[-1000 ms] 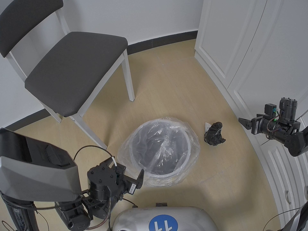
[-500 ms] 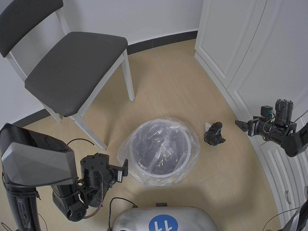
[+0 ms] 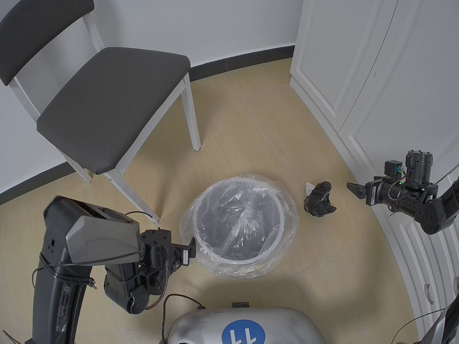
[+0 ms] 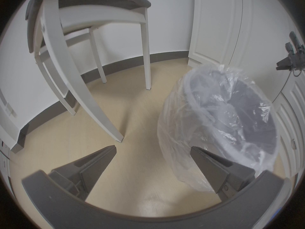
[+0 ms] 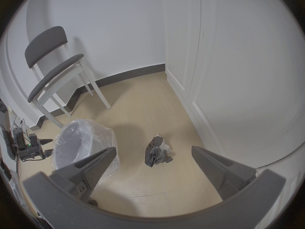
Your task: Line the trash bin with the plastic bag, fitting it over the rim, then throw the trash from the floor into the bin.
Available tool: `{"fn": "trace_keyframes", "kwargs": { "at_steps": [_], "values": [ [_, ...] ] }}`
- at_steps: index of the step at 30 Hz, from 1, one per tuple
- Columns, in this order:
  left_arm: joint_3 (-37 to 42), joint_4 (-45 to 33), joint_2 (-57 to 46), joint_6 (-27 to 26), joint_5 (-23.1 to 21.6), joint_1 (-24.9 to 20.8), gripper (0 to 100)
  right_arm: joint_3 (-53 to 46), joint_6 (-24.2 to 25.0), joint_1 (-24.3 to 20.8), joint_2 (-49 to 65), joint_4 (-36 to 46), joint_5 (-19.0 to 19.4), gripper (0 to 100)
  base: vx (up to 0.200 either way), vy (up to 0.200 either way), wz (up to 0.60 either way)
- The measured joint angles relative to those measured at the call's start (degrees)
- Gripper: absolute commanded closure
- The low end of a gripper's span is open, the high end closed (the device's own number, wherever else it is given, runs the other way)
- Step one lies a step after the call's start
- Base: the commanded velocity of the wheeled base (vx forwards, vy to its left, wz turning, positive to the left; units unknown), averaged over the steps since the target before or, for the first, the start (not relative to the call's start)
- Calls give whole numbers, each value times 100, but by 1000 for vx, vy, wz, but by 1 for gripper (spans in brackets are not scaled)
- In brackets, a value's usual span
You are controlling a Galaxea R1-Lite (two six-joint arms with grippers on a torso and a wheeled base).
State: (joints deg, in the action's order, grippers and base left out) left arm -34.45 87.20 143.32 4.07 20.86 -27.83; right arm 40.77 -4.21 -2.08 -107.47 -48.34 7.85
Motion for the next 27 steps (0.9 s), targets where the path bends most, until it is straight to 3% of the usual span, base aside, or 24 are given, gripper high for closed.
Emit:
{"fn": "trace_keyframes", "kwargs": {
  "at_steps": [7, 17, 27],
  "values": [
    [-614, -88, 555, -13, -187, 236, 0, 18, 0, -4, -107, -180, -9, 0, 0, 0, 0],
    [33, 63, 234, 129, -234, 503, 0, -26, 2, -30, -212, -323, -16, 0, 0, 0, 0],
    [439, 68, -313, 282, -261, 493, 0, 41, 163, -218, -490, -321, -6, 0, 0, 0, 0]
  ]
}}
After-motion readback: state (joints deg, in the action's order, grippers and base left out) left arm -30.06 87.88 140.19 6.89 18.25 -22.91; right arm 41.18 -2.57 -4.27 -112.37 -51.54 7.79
